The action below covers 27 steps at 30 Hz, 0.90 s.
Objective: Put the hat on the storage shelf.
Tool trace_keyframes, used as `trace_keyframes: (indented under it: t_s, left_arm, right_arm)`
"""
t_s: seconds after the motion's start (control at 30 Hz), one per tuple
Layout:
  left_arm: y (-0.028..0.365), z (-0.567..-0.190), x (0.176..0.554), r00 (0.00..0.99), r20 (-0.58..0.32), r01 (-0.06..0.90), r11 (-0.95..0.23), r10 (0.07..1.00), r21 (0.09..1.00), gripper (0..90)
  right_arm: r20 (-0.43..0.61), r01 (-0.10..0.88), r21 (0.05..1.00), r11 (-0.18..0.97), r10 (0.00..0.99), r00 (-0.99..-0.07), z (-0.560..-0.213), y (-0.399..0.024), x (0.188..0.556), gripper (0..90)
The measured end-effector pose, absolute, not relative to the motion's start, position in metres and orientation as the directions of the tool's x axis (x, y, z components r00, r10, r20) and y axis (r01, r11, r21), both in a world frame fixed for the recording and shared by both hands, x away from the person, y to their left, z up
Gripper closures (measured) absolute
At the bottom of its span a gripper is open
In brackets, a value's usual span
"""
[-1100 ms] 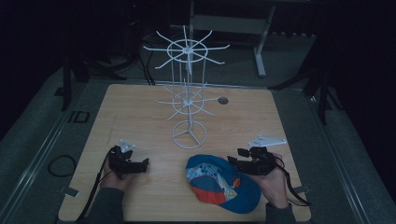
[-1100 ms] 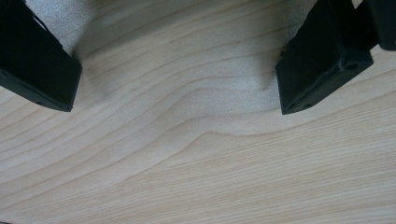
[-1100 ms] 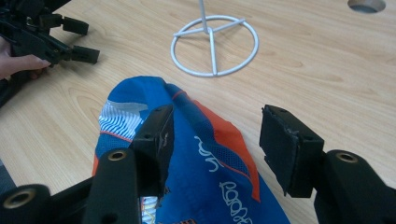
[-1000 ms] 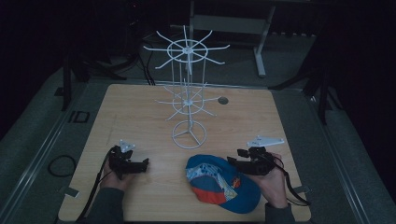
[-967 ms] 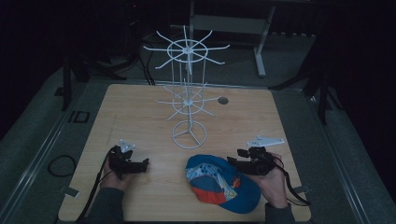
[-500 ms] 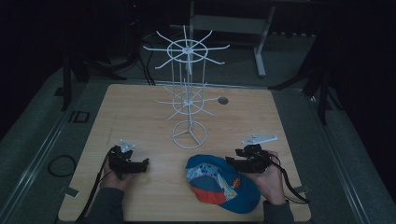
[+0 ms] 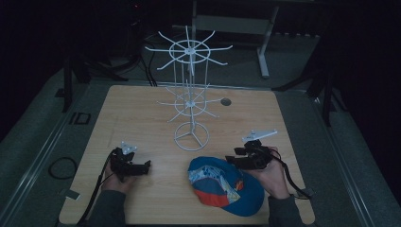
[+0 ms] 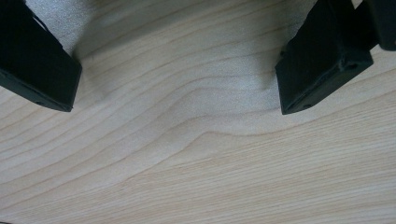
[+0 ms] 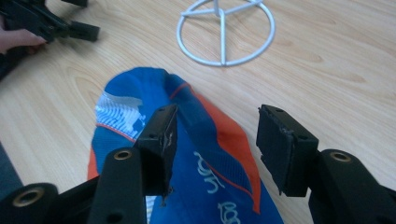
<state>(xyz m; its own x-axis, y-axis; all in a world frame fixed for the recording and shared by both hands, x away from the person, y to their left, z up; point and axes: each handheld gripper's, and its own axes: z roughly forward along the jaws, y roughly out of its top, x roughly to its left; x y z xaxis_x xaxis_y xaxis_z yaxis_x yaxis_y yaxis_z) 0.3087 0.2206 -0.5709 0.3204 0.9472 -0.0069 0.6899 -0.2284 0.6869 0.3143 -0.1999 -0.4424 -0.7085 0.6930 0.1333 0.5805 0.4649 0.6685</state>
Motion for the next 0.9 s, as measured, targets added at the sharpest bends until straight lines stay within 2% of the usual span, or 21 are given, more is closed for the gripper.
trace_keyframes:
  t_s: [0.6,0.9]
  left_arm:
    - [0.221,-0.571,0.309,0.322,-0.008,0.692,-0.23,0.947,0.685,0.2]
    - [0.221,-0.571,0.309,0.322,-0.008,0.692,-0.229,0.947,0.685,0.2]
  right_arm:
    - [0.126,0.533,0.642,0.55,0.611,-0.782,-0.426,-0.184,0.329,47.3]
    - [0.102,0.51,0.619,0.597,0.583,-0.806,-0.429,-0.177,0.334,45.6]
